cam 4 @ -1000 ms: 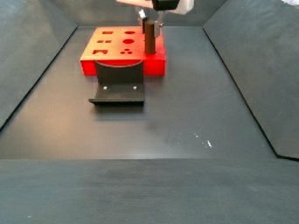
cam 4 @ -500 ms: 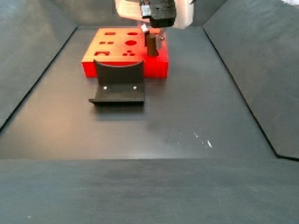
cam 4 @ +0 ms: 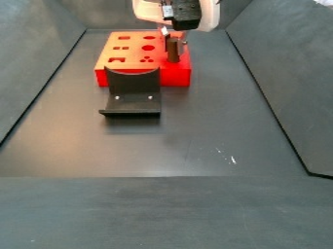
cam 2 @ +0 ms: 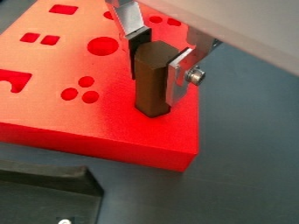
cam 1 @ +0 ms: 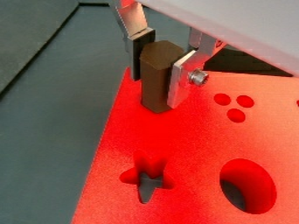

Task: Insert the hexagon object.

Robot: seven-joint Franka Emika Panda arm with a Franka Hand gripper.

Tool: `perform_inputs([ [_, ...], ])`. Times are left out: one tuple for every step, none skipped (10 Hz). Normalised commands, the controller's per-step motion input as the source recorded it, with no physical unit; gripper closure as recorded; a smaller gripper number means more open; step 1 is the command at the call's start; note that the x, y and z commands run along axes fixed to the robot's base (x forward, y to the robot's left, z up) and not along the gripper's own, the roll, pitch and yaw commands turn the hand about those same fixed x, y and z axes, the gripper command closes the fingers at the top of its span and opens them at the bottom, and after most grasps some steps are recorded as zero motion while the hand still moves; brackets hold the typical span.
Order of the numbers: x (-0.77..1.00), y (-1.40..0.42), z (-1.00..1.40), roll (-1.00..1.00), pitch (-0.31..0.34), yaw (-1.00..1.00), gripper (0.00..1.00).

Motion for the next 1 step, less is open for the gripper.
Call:
perform_inputs([
  [0.0, 0.0, 0.0, 0.0, 0.0, 0.0, 1.0],
])
